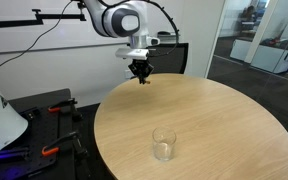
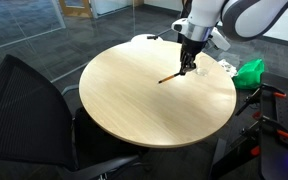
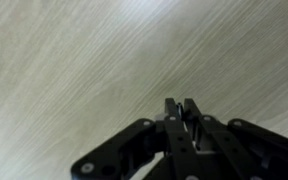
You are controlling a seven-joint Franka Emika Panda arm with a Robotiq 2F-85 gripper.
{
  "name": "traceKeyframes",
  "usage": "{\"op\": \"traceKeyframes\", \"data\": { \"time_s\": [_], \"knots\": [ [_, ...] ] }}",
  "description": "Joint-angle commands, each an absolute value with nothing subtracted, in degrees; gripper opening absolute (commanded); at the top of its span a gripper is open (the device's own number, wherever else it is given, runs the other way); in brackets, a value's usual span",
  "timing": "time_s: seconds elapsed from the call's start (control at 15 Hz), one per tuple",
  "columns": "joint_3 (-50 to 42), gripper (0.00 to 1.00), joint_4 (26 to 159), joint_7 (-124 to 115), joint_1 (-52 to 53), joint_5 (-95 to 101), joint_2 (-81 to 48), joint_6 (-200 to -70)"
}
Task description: Remove the pen from the glass cup and put it on the table
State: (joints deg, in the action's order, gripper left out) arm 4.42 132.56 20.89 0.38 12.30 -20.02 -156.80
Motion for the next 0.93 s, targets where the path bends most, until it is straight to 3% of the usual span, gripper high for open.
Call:
{"op": "traceKeyframes", "data": {
  "time_s": [0.0, 0.73, 0.8, 0.87],
  "knots": [
    [5.24, 0.03, 131.11, 20.55, 0.8, 12.37, -24.85, -163.21],
    [5.86, 0.03, 125.81, 20.57, 1.01, 13.54, -36.83, -169.0],
    [5.78, 0.31, 125.25, 20.52, 1.12, 13.65, -37.45, -168.68],
    [5.54, 0.39, 124.72, 20.29, 1.41, 13.77, -38.01, -168.44]
  ]
}}
